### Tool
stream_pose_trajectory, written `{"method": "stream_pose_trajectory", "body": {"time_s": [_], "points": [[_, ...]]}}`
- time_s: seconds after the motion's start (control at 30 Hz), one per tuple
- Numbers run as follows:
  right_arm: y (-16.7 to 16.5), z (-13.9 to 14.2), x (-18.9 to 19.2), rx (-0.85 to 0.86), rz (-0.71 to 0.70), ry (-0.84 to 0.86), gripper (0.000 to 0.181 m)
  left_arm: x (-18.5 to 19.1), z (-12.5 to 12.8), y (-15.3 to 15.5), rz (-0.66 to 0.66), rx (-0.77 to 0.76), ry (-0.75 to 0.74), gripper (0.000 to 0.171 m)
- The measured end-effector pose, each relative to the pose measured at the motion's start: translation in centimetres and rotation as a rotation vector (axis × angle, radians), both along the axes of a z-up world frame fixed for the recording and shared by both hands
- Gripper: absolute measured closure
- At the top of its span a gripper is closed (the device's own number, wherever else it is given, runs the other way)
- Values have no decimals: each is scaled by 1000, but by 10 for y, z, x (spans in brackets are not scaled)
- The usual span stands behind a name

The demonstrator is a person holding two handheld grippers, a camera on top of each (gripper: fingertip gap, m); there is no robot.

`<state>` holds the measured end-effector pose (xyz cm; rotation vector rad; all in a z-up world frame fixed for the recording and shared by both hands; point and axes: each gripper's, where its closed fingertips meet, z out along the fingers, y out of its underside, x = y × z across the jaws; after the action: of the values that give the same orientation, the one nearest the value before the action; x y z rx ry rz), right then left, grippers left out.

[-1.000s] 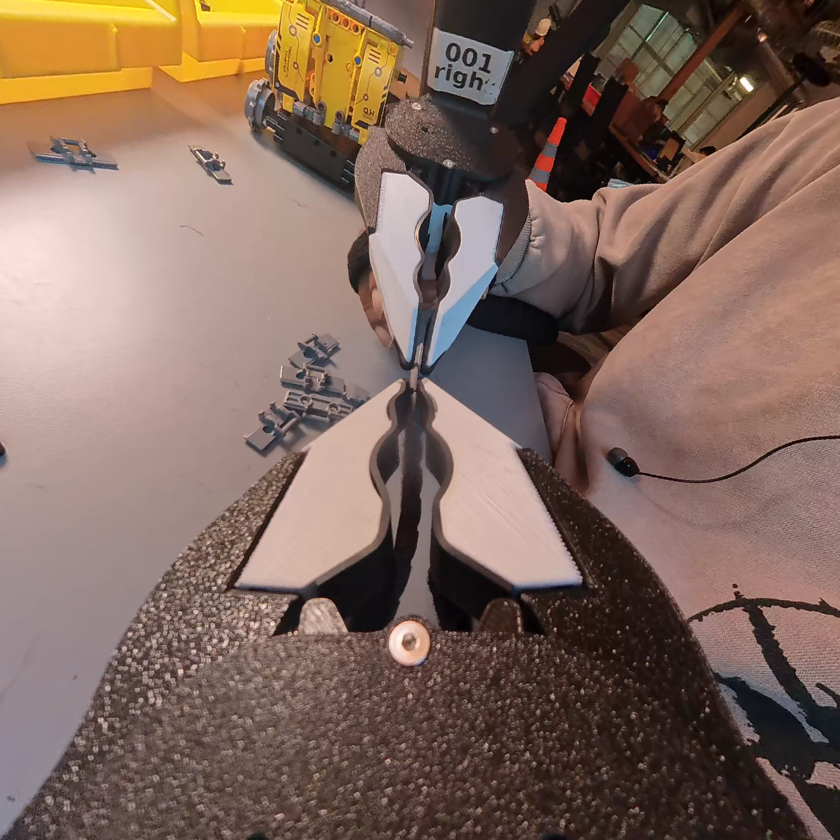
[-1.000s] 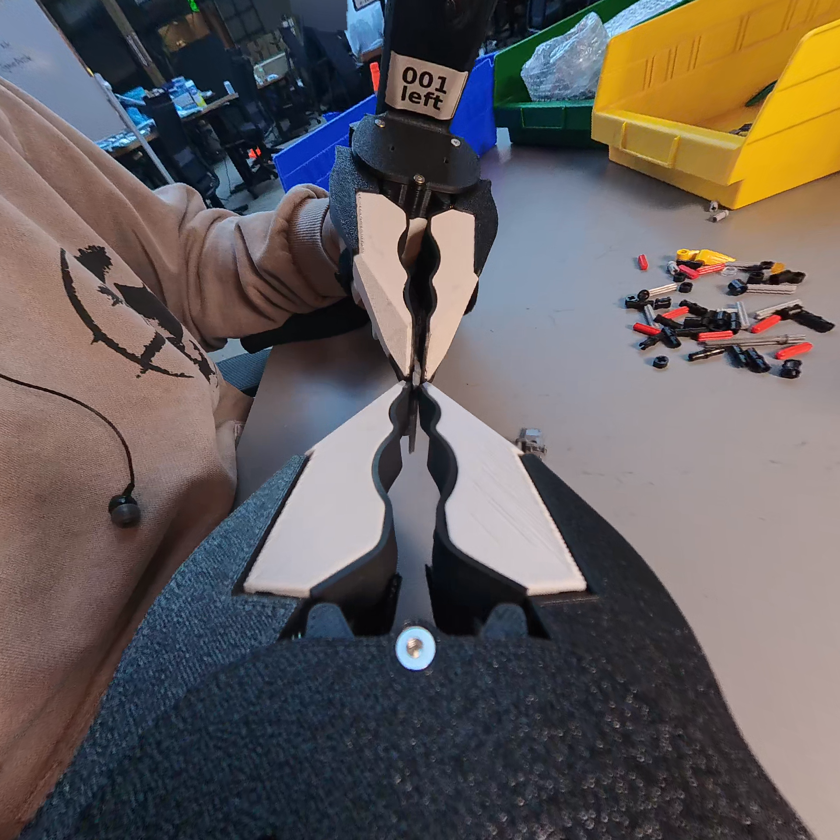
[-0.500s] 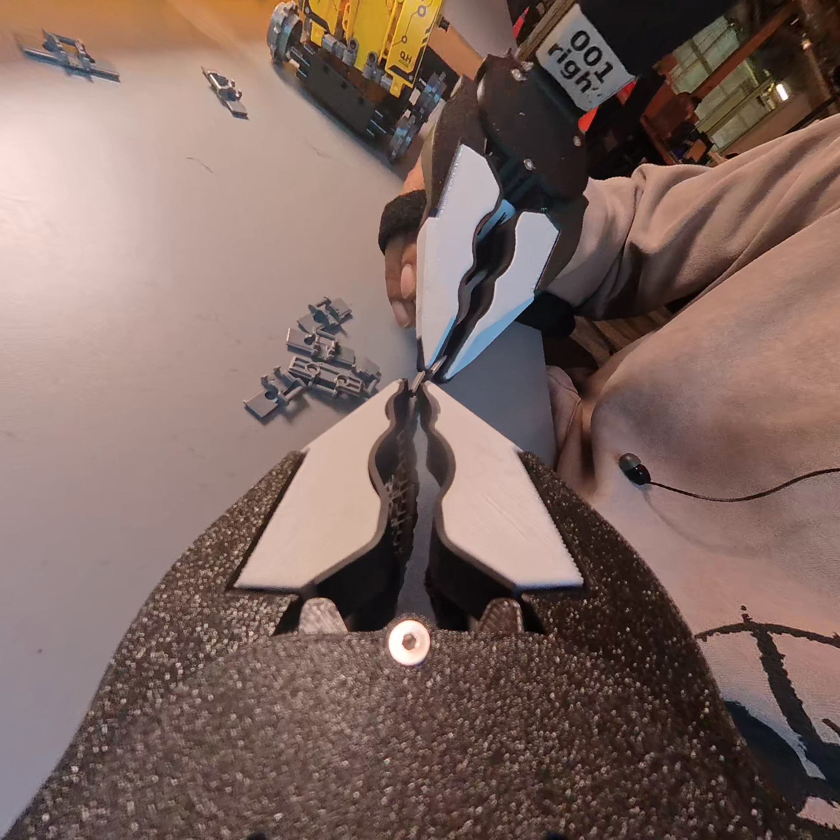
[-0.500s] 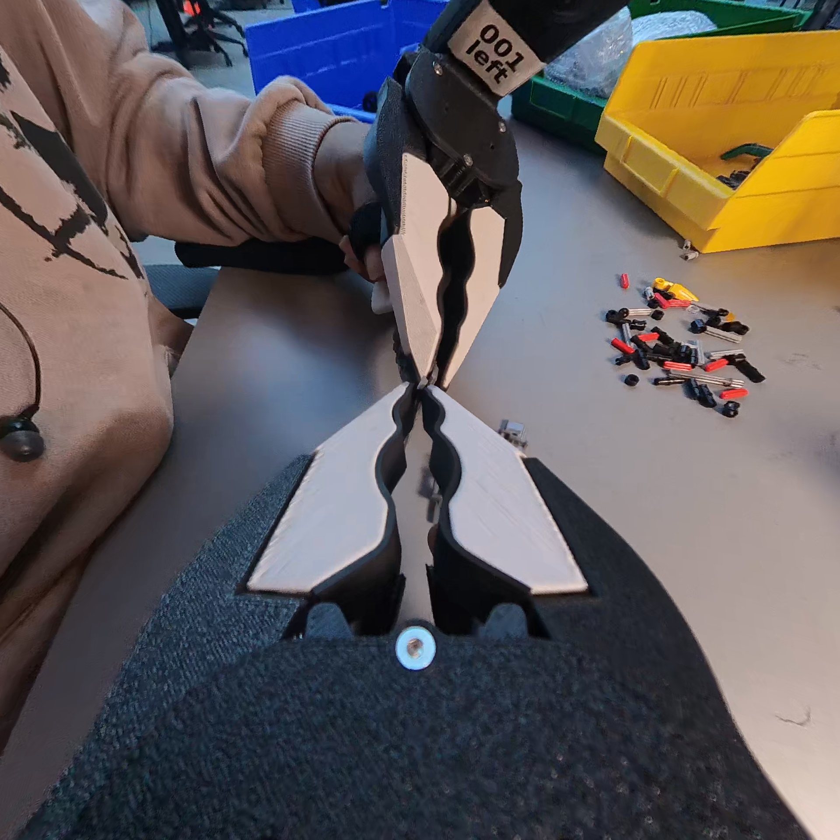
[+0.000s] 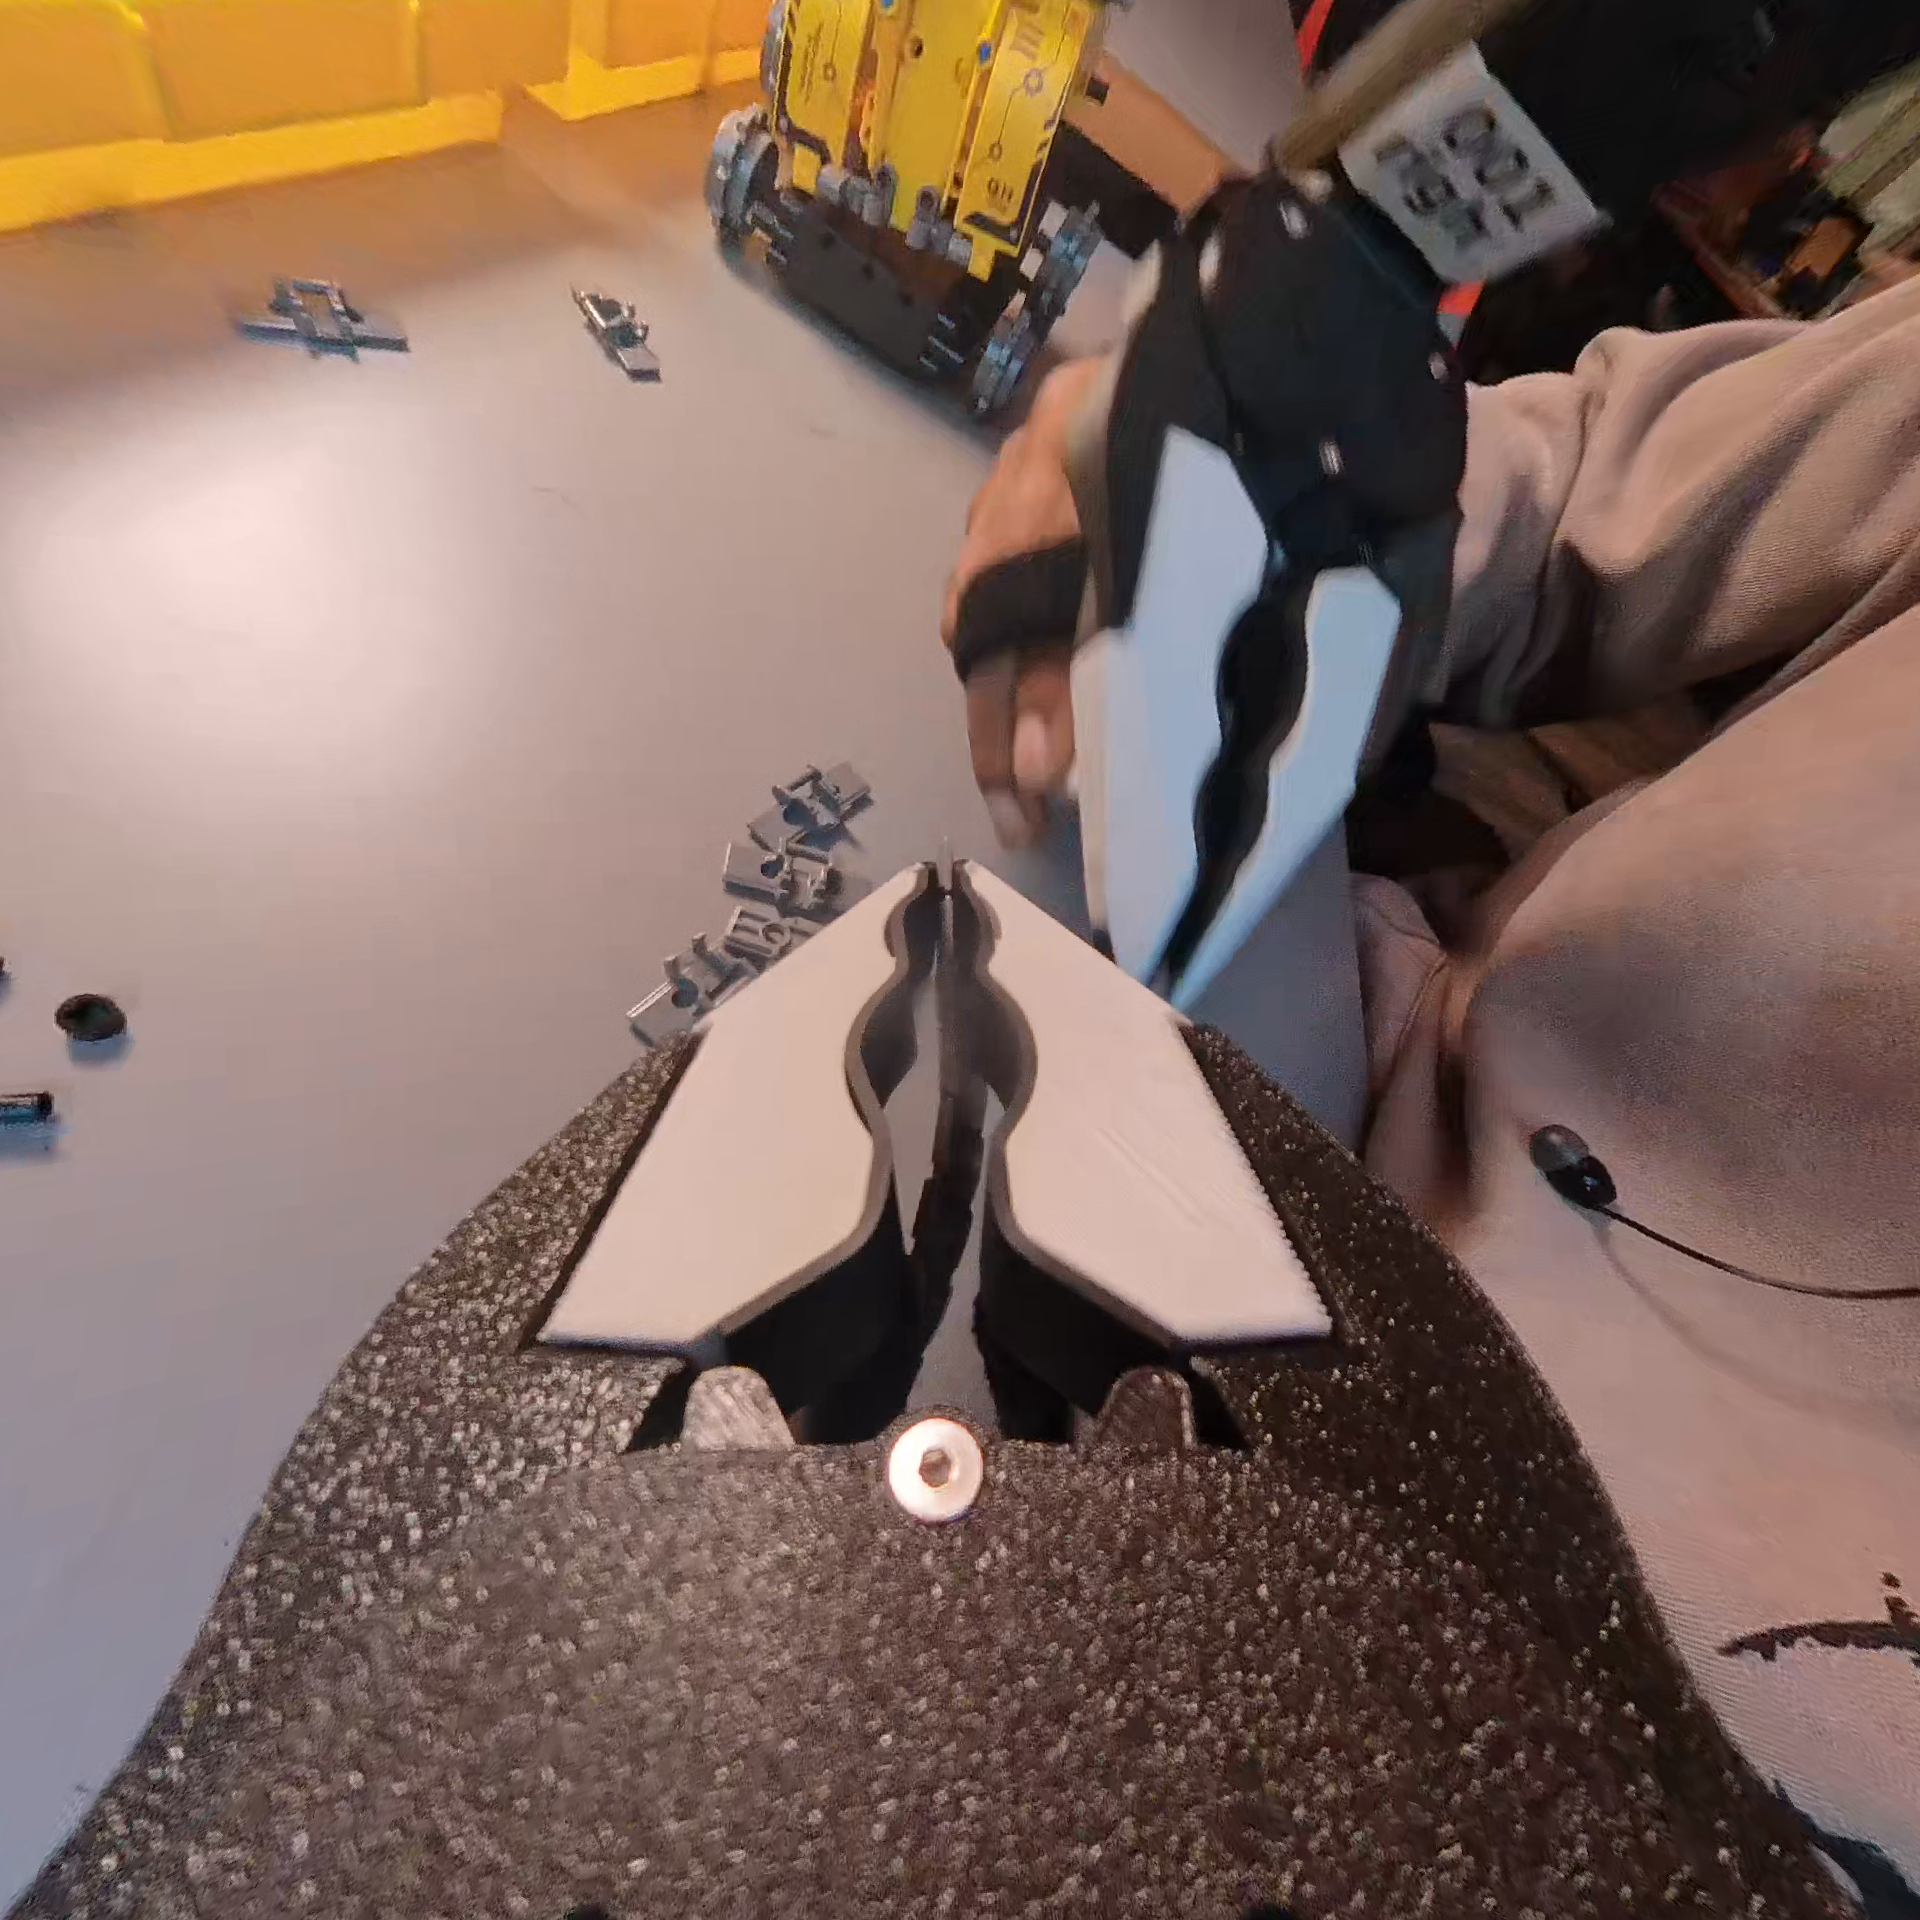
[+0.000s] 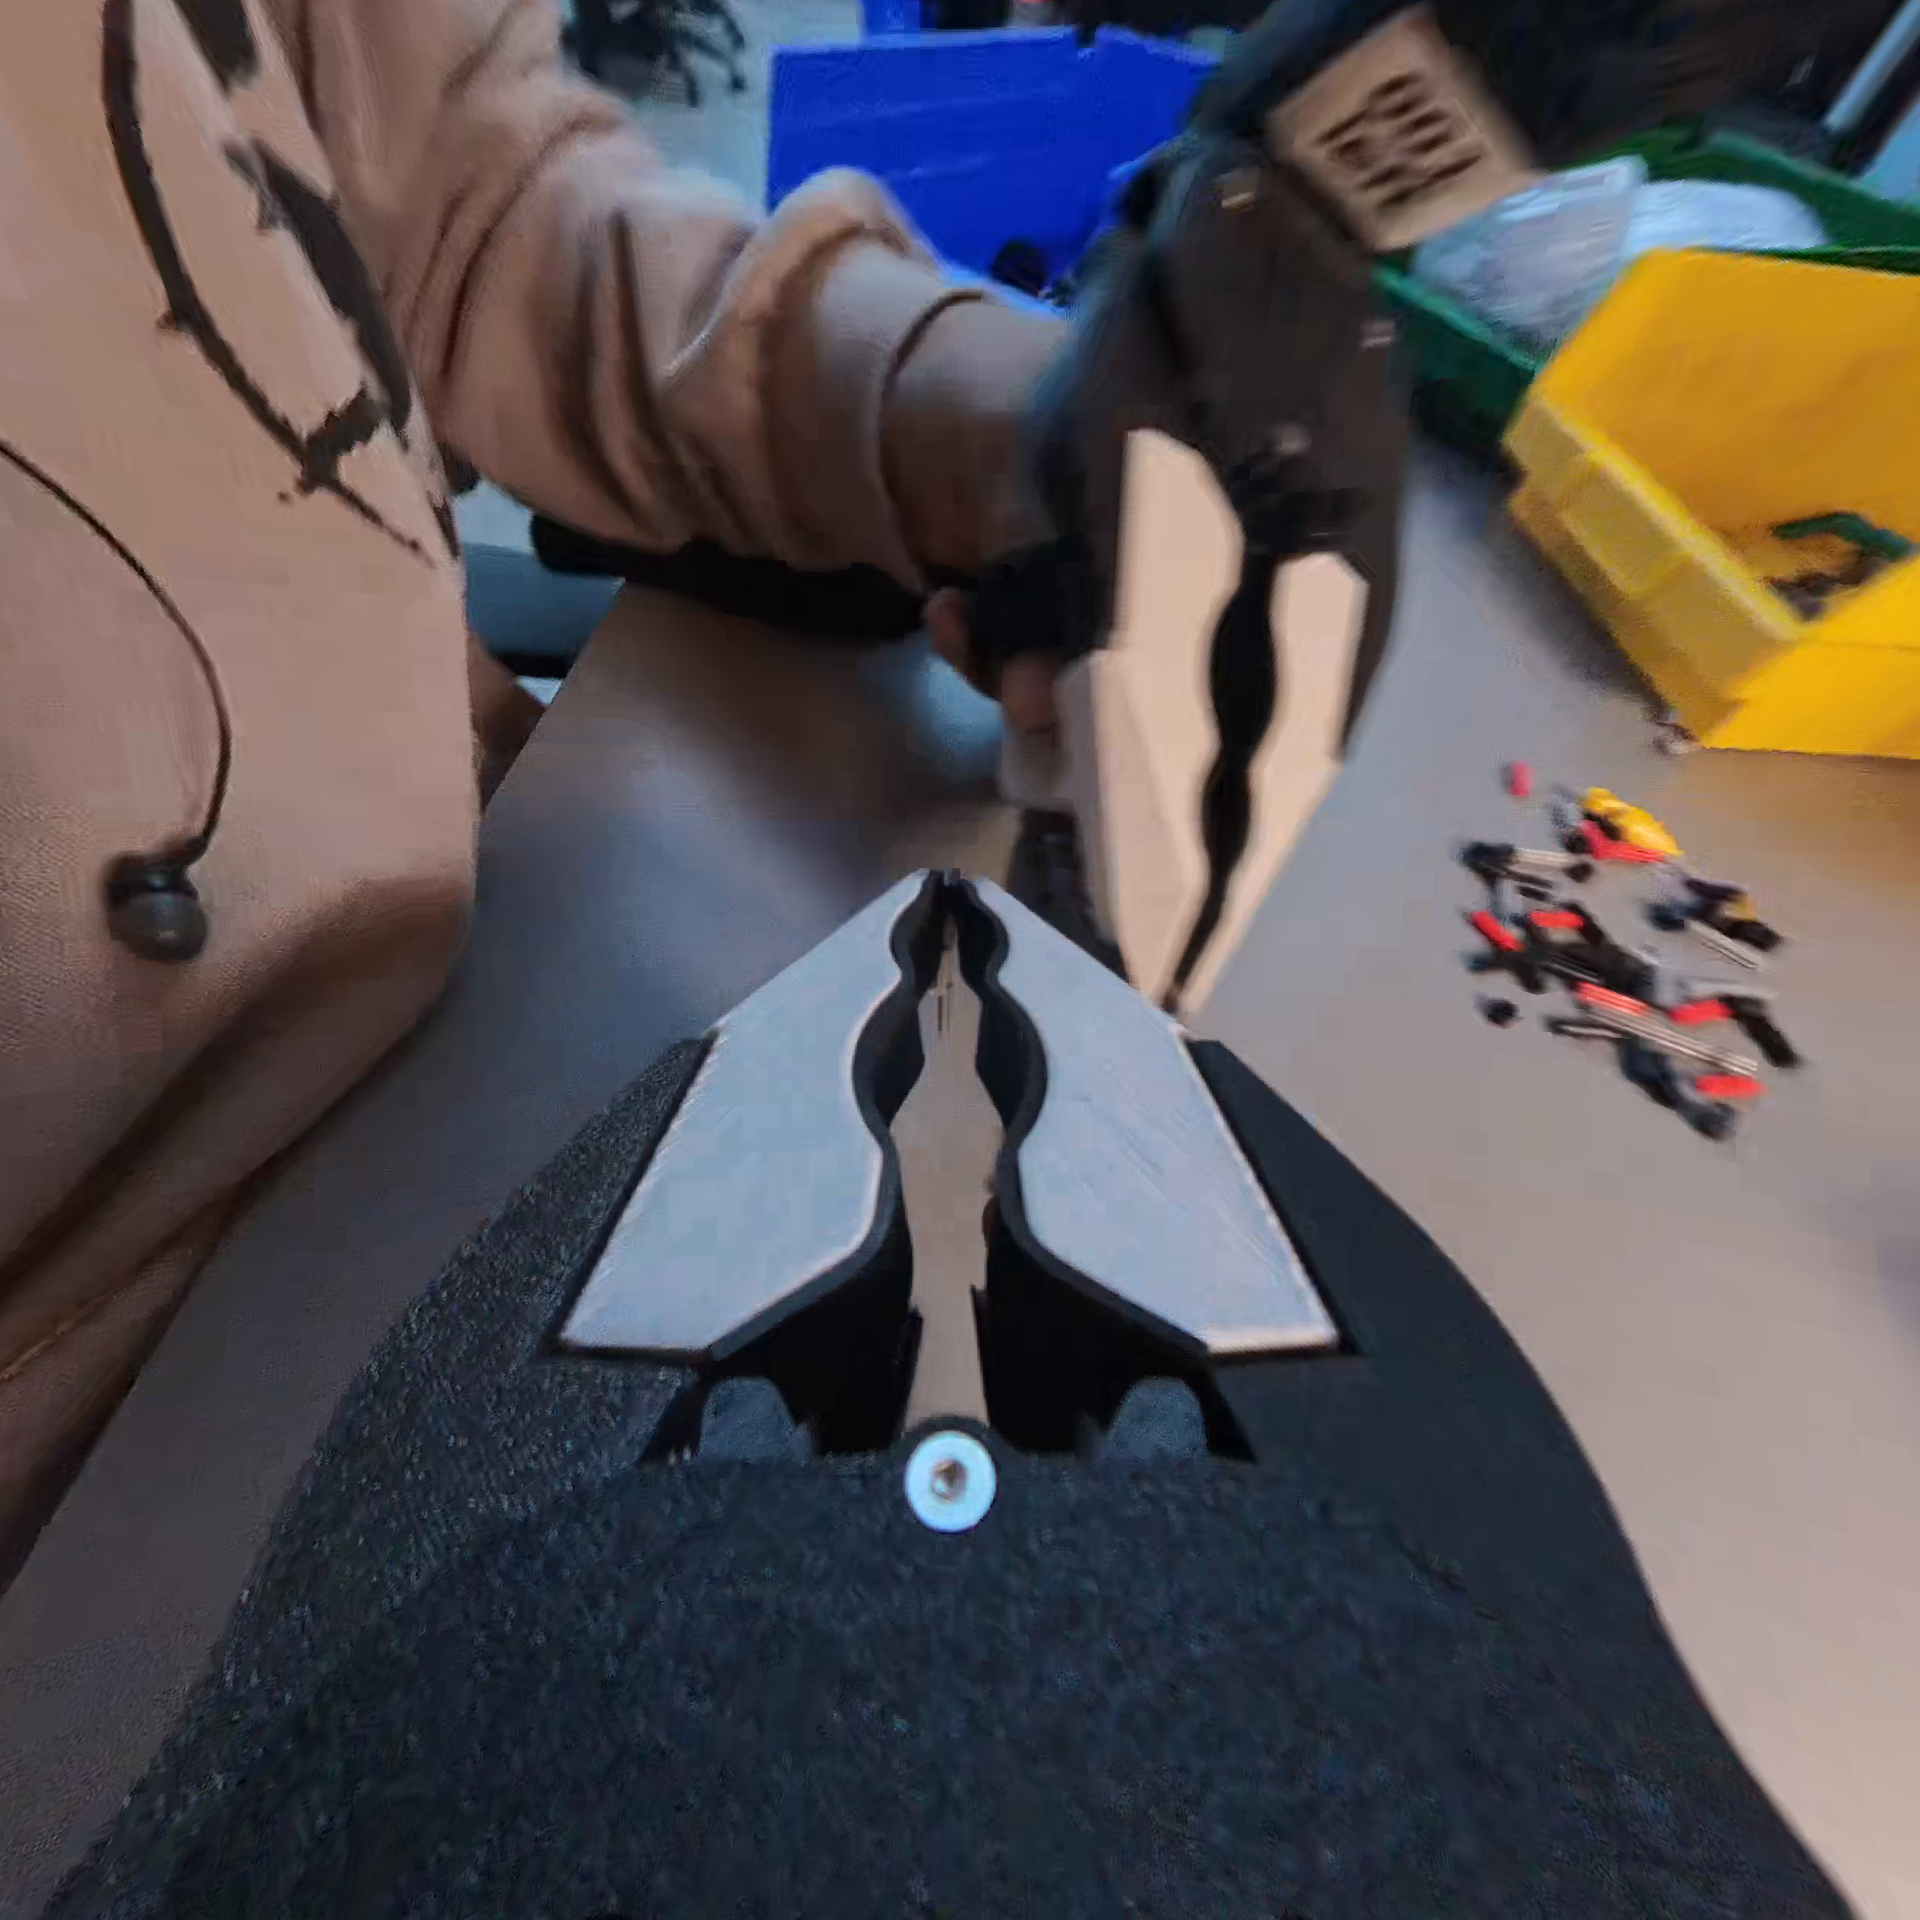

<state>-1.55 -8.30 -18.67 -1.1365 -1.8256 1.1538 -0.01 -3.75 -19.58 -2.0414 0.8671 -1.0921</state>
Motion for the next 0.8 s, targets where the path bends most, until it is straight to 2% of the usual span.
{"method": "stream_pose_trajectory", "body": {"time_s": [0.07, 0.23, 0.33, 0.43, 0.5, 0.6, 0.67, 0.8], "points": [[9, 19, 10, -104, -7, 32, 181, -15, -4, 8, 63, -6, -7, 169], [27, -2, 10, -140, -127, -48, 181, -23, 5, 12, 69, -49, -110, 169], [49, -15, 13, -174, -221, -113, 162, -22, 12, 7, 45, -51, -164, 169], [54, -7, 10, -234, -246, -66, 156, -18, 16, 1, 11, -44, -196, 169], [46, -1, 7, -293, -209, -53, 154, -14, 18, -2, -7, -32, -200, 169], [37, 1, 1, -326, -186, -47, 156, -9, 22, -7, -40, -29, -222, 169], [31, 2, -1, -315, -168, -42, 173, -7, 24, -10, -57, -22, -233, 168], [31, 3, 1, -312, -159, -40, 175, -8, 29, -15, -97, -8, -239, 158]]}}
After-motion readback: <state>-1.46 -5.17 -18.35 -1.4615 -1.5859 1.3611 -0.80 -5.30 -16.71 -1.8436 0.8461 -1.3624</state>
